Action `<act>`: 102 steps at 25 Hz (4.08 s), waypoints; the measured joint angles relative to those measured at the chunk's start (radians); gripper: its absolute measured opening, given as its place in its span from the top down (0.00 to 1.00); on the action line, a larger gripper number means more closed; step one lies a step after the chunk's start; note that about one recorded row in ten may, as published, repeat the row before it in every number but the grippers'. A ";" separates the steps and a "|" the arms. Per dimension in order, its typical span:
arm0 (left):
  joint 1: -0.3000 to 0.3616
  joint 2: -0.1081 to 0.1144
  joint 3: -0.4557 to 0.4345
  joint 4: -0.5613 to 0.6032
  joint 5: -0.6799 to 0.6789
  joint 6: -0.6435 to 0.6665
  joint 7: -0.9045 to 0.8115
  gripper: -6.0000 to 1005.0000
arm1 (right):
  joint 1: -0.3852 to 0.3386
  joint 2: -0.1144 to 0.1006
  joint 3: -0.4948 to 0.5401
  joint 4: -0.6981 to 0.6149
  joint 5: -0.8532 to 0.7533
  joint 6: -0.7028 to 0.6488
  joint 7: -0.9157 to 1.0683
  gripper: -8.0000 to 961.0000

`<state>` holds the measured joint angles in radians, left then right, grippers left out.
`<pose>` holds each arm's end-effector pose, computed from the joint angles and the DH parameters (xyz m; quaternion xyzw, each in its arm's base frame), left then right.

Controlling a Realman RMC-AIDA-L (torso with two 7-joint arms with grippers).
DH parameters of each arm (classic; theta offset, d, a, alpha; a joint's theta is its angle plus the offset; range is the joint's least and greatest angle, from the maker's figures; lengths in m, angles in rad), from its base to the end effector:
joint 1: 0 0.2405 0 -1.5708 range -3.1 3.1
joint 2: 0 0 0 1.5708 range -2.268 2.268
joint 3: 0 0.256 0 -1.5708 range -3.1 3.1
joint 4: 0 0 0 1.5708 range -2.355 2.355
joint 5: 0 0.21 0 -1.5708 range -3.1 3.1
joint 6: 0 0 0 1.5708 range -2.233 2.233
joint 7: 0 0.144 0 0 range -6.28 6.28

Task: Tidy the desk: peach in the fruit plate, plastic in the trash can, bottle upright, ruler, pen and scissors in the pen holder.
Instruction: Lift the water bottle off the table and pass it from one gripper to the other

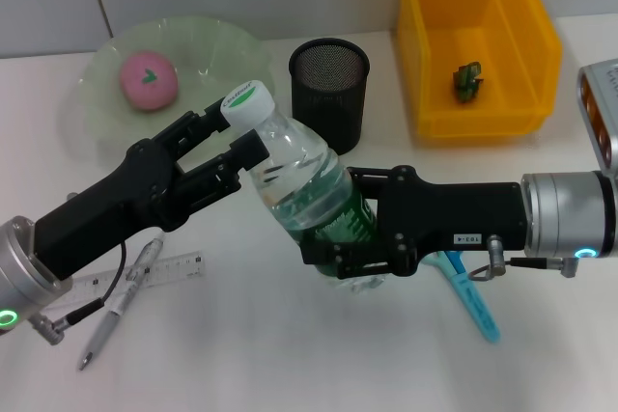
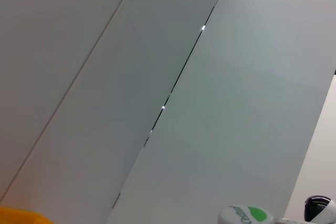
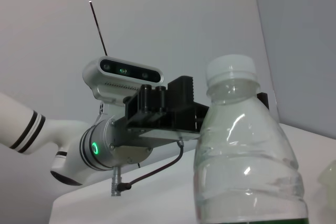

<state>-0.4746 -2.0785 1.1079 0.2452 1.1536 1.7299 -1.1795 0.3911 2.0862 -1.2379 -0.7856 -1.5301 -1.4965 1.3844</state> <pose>-0.2306 0.2856 -0.0275 -0.8135 -0.2490 -0.5192 0.0819 0.2146 0.3030 -0.0330 -0.9384 0.1531 0.3037 0.0612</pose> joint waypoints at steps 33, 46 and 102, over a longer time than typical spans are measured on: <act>-0.027 0.003 0.003 -0.072 -0.051 0.006 0.003 0.46 | 0.062 0.001 -0.023 0.086 0.007 0.001 -0.023 0.19; -0.033 0.003 0.003 -0.067 -0.051 0.018 0.002 0.57 | 0.097 0.000 -0.018 0.160 0.007 0.000 -0.038 0.19; -0.028 0.007 -0.006 -0.048 -0.054 0.040 0.014 0.54 | 0.025 -0.011 0.015 0.141 0.034 -0.037 -0.048 0.14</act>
<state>-0.5028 -2.0717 1.1023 0.1967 1.1000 1.7696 -1.1659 0.4161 2.0754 -1.2225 -0.6442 -1.4956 -1.5332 1.3367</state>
